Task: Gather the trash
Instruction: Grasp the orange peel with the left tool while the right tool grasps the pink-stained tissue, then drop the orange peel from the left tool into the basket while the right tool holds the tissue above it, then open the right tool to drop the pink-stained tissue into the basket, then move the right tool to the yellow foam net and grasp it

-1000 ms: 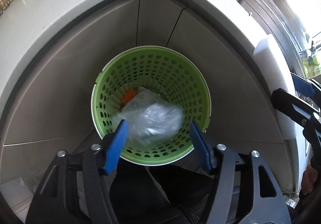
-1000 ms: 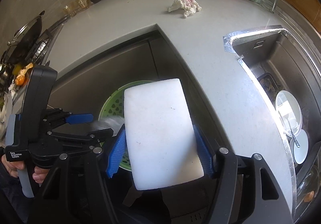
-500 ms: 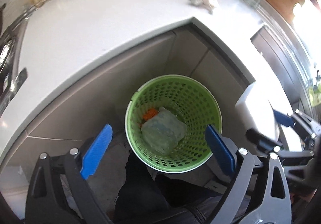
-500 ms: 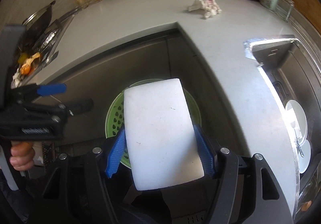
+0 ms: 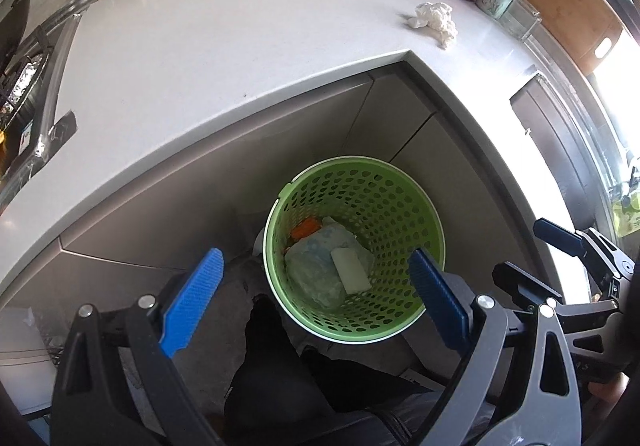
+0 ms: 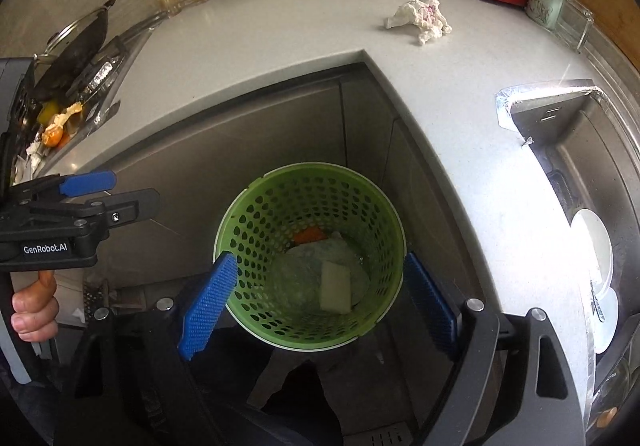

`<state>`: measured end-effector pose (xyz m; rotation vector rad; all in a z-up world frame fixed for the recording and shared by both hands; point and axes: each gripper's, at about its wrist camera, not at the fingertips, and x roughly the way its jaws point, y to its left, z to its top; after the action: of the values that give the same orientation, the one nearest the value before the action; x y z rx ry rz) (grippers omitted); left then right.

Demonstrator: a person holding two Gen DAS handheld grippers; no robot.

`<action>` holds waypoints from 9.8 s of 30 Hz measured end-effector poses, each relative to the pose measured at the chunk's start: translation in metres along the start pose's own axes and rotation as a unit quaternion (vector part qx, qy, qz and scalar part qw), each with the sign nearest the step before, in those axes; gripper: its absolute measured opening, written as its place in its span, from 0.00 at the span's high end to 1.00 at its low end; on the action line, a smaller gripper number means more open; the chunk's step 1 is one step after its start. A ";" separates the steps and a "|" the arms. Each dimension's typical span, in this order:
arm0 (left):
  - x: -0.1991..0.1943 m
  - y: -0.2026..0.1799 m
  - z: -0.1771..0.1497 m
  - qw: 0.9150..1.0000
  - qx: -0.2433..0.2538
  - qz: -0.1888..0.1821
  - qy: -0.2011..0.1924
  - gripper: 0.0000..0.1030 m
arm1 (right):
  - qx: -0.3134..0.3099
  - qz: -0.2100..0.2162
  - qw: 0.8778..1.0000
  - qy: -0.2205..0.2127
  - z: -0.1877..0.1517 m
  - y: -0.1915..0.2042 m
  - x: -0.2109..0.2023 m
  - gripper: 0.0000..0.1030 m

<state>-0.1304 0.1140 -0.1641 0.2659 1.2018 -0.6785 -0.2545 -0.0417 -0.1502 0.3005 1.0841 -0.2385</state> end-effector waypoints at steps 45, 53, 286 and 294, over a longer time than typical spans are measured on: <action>0.191 -0.024 0.426 0.986 0.142 -0.028 -0.077 0.08 | 0.176 -0.150 0.973 0.003 0.263 -0.128 0.144 0.03; 0.207 -0.024 0.443 0.987 0.135 -0.031 -0.076 0.09 | 0.191 -0.148 0.970 0.014 0.264 -0.131 0.152 0.15; 0.124 0.067 0.414 0.994 0.011 0.027 -0.105 0.08 | 0.096 -0.105 0.987 -0.080 0.455 -0.078 0.212 0.92; 0.072 0.050 0.349 0.993 0.030 0.016 -0.114 0.08 | 0.062 -0.096 0.990 -0.087 0.365 -0.043 0.134 0.92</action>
<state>0.1820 -0.0572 -0.1133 0.2502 0.9585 -0.6974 0.0932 -0.2167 -0.1165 0.2815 0.9267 -0.4962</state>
